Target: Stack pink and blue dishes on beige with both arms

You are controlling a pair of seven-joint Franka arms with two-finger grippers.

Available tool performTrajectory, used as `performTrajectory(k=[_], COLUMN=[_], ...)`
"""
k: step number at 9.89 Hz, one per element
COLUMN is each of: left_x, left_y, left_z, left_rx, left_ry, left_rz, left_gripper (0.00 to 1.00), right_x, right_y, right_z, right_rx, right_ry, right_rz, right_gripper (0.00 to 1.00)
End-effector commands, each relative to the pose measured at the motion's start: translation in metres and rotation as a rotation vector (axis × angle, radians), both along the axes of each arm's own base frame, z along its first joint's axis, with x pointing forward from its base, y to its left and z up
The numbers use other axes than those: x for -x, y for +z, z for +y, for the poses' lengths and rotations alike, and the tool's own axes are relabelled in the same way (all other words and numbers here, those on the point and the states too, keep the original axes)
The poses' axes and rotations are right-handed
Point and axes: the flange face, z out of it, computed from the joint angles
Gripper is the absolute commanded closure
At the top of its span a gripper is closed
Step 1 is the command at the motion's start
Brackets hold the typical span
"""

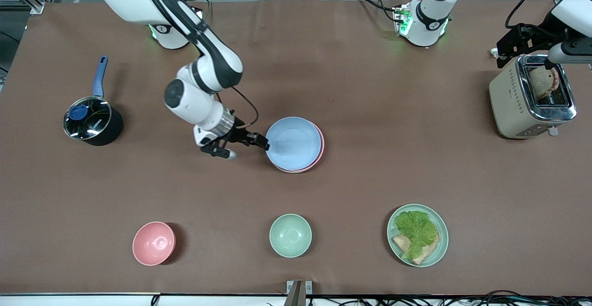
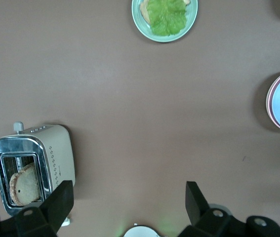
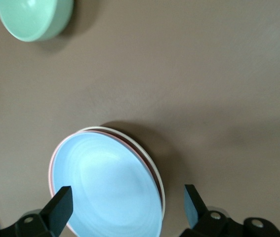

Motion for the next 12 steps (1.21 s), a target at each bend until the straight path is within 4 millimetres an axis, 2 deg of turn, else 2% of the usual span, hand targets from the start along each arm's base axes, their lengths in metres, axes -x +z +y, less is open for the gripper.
performTrajectory(k=[1, 2, 3, 5, 7, 9, 10, 11, 12], left_x=[-0.008, -0.008, -0.008, -0.011, -0.012, -0.012, -0.012, -0.012, -0.012], left_y=[-0.024, -0.02, -0.022, -0.028, -0.029, -0.028, -0.028, -0.028, -0.028], left_z=[-0.003, -0.003, -0.001, 0.0, -0.001, 0.0, 0.0, 0.0, 0.001], left_rx=[0.035, 0.048, 0.05, 0.049, 0.039, 0.035, 0.035, 0.035, 0.033], left_ry=[-0.018, -0.018, -0.023, -0.024, -0.011, -0.005, -0.004, -0.004, -0.004], left_rz=[0.061, 0.057, 0.068, 0.082, 0.082, 0.079, 0.079, 0.079, 0.079], left_gripper=[0.0, 0.0, 0.0, 0.0, 0.0, 0.0, 0.0, 0.0, 0.0], right_x=[0.004, 0.011, 0.002, -0.018, -0.019, -0.009, 0.007, 0.016, 0.017], right_y=[0.071, 0.112, 0.148, 0.212, 0.29, 0.331, 0.352, 0.357, 0.378], right_z=[-0.056, -0.085, -0.127, -0.193, -0.234, -0.282, -0.308, -0.32, -0.333], right_rx=[0.146, 0.267, 0.355, 0.44, 0.529, 0.532, 0.527, 0.505, 0.453], right_ry=[0.074, 0.114, 0.095, 0.026, -0.012, 0.071, 0.083, 0.095, 0.115], right_rz=[-0.01, -0.004, 0.009, 0.032, 0.023, 0.031, 0.013, 0.038, -0.003], right_gripper=[0.0, 0.0, 0.0, 0.0, 0.0, 0.0, 0.0, 0.0, 0.0])
